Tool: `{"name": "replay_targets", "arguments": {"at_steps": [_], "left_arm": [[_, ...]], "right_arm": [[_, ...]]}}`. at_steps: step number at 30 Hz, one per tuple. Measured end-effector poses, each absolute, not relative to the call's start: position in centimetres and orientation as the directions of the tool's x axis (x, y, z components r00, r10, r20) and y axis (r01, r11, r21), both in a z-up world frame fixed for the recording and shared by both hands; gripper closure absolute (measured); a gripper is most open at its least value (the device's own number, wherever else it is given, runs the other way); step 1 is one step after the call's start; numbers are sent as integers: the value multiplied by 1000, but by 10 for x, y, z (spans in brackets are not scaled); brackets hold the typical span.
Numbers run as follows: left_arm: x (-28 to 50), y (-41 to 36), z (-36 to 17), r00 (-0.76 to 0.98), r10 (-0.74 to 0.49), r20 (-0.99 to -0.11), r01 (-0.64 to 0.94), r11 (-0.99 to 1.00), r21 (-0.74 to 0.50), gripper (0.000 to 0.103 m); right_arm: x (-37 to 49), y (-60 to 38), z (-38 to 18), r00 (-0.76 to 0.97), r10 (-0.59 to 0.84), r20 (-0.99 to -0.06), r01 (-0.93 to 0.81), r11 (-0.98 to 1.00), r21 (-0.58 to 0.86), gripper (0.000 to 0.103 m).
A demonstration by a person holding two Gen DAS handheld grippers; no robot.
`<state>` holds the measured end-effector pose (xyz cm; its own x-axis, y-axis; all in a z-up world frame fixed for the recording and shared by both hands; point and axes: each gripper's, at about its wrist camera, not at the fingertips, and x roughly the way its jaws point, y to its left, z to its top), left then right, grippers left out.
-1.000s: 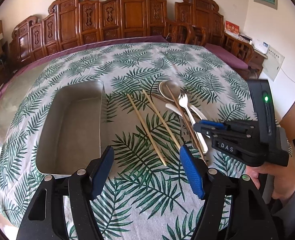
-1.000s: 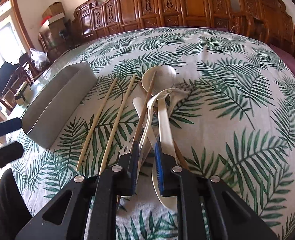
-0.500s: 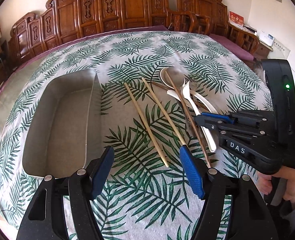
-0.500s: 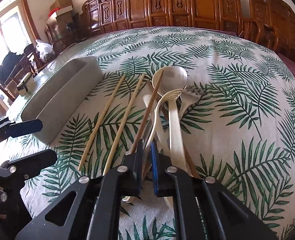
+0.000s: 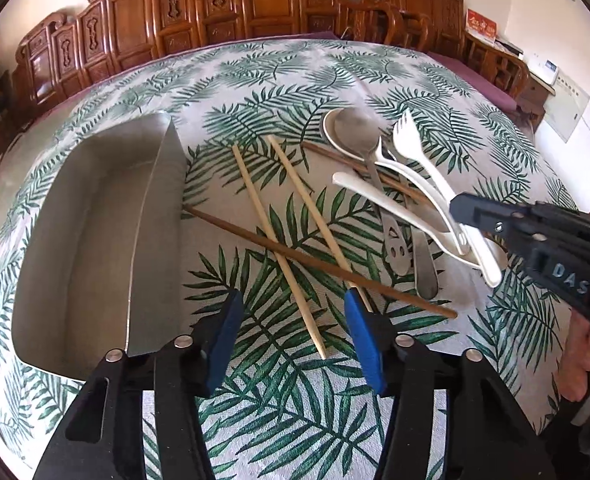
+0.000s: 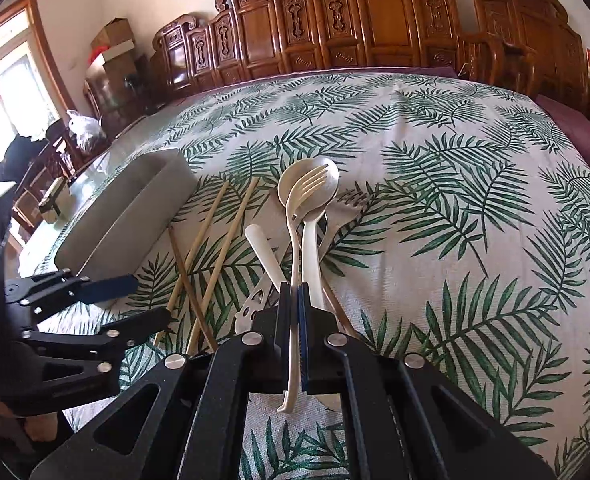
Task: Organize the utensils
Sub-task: 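Grasp a bamboo chopstick with the left gripper while the right gripper holds the fork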
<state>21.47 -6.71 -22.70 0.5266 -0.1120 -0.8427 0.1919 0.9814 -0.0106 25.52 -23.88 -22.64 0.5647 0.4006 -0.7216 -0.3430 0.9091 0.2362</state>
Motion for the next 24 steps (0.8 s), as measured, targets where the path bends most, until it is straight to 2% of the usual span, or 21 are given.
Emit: {"name": "replay_targets", "arguments": {"at_steps": [11,14,16,19,21,24], "left_arm": [[234,-81,-223,517,-138,-845,140,987,-75,54],[247,-81,-231,471,-129,-873,94,991,-95,67],[252,-80,-234,458,-116,-881,68,993,-95,70],[254,-79,-235,443,-115,-889,44,993,-106,82],[254,-77,-236,434,-118,-893,32,993,-115,92],[252,-73,-238,419,-132,-898,25,991,-134,98]], "right_arm": [[254,-248,-217,597,390,-701,-324,917,235,98],[253,-250,-215,602,390,-697,-321,917,237,98],[253,-252,-213,606,392,-692,-319,917,240,98],[251,-255,-210,613,395,-684,-317,916,245,98],[250,-255,-209,615,394,-683,-315,917,245,98],[249,-255,-207,619,395,-679,-315,917,246,98]]}}
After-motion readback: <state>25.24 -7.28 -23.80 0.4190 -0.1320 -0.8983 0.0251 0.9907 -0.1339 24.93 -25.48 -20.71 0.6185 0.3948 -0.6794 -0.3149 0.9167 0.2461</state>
